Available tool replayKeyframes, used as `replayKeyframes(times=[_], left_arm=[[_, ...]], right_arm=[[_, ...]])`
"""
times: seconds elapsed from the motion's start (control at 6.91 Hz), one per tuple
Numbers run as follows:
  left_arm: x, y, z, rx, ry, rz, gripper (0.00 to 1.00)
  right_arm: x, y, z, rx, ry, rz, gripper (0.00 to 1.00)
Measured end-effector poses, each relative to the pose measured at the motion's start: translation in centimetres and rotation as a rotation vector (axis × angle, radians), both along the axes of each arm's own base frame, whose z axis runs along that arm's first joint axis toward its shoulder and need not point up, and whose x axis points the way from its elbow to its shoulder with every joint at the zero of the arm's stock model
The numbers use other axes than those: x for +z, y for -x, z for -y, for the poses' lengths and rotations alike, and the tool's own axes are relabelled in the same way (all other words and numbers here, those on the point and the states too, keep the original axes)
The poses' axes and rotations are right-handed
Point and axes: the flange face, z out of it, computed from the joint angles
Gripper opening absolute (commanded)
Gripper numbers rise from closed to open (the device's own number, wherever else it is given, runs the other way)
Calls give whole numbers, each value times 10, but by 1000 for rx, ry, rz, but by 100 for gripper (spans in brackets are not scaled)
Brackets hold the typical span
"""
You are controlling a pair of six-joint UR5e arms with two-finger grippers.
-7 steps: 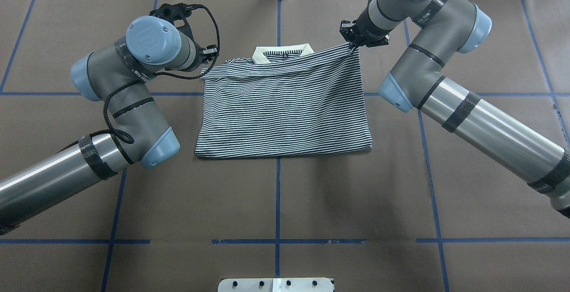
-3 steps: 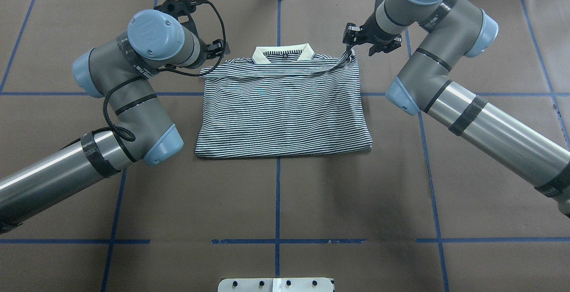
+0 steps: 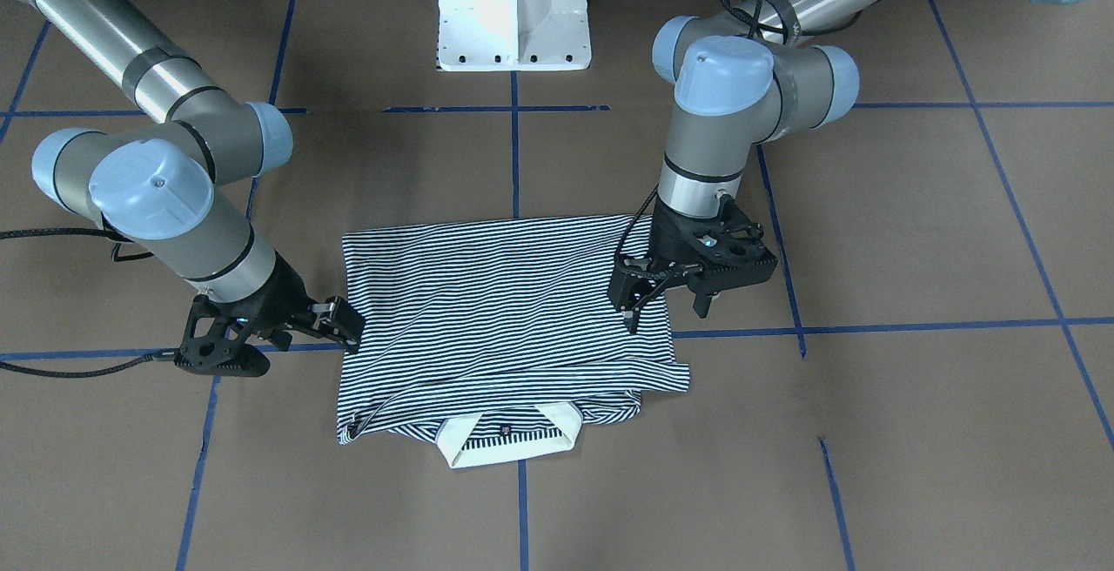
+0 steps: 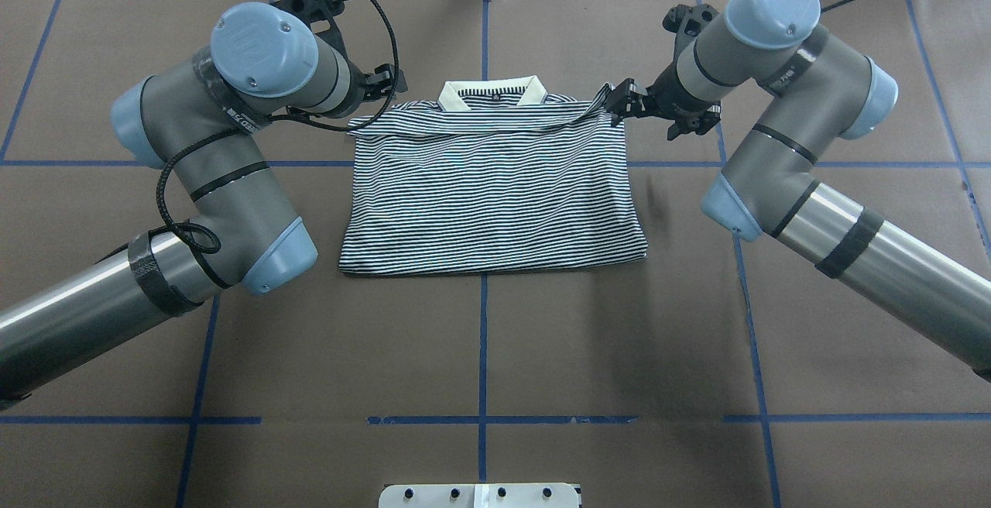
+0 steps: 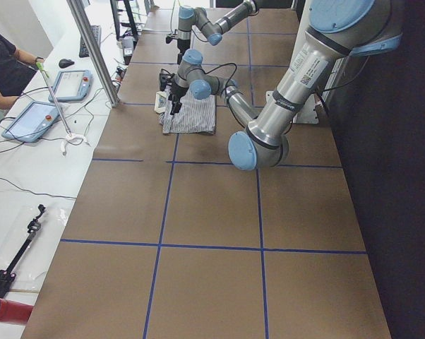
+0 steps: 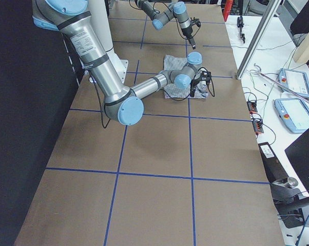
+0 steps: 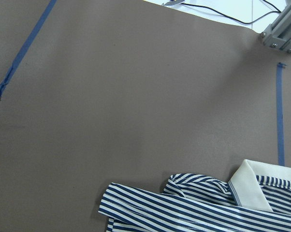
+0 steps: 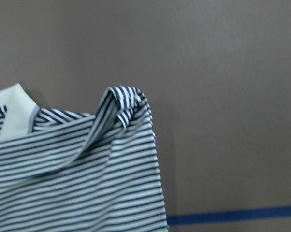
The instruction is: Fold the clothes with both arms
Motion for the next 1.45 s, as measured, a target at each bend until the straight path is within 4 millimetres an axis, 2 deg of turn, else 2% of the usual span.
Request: replayKeyframes(times=[0.14, 0.29, 0.43, 0.58, 0.87, 1.16, 1.3, 1.45], left_arm=[[-8, 4, -6, 3, 4, -2, 100], [-12, 6, -9, 4, 8, -6, 100], [-15, 7, -11, 4, 8, -11, 100], [-17, 7, -12, 5, 8, -14, 100], [-18, 7, -14, 6, 7, -17, 100], [-18, 7, -14, 8, 7, -18, 100], [-17, 7, -14, 7, 7, -18, 100], [-17, 7, -14, 7, 7, -17, 100]], right_arm=[[6, 3, -40, -7, 39, 5, 100], [1, 11, -78, -19, 67, -13, 100], [-7, 26, -111, -33, 77, -58, 100], [-7, 44, -133, -48, 75, -101, 100], [2, 65, -151, -69, 67, -147, 100], [6, 66, -148, -66, 44, -164, 100], [6, 65, -145, -65, 21, -170, 97], [5, 65, -142, -65, 8, -173, 64]])
